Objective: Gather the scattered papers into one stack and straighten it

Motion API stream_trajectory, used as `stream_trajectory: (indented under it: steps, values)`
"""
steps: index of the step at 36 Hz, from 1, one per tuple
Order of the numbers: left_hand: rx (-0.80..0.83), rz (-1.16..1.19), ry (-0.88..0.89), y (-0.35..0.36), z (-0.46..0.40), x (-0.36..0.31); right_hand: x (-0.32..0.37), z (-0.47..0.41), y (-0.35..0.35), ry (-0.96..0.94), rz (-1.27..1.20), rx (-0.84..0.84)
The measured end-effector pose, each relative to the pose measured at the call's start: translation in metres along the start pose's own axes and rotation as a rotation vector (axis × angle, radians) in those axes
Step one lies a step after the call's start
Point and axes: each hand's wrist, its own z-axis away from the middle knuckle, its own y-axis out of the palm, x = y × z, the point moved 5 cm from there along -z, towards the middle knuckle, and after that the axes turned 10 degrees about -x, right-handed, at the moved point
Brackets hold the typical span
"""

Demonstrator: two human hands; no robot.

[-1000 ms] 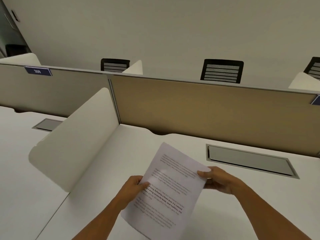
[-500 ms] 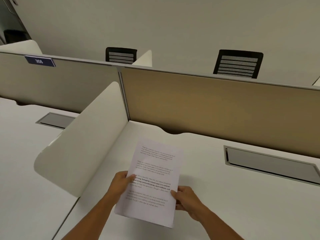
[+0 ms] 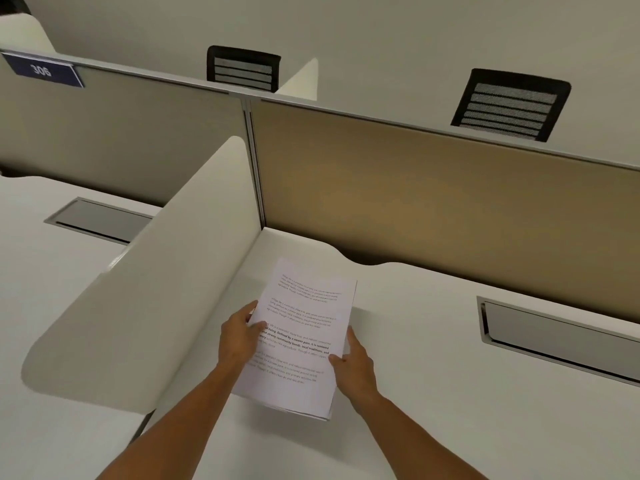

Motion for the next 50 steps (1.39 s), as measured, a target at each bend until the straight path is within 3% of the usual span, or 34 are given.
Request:
stream_trajectory:
  steps: [20, 35, 44, 50]
  values:
    - [-0.009, -0.056, -0.060, 0.022, -0.126, 0.041, 0.020, -0.114, 0.079, 0.039, 0.062, 0.081]
    - [-0.002, -0.197, -0.053, 0.038, -0.140, 0.066, 0.005, -0.126, 0.093, 0.121, 0.083, 0.033]
    - [0.027, -0.375, -0.034, 0.032, -0.144, 0.060, 0.005, -0.125, 0.077, 0.128, 0.221, -0.002]
    - [0.016, -0.314, -0.059, 0.023, -0.140, 0.043, 0.010, -0.120, 0.060, 0.126, 0.301, 0.001]
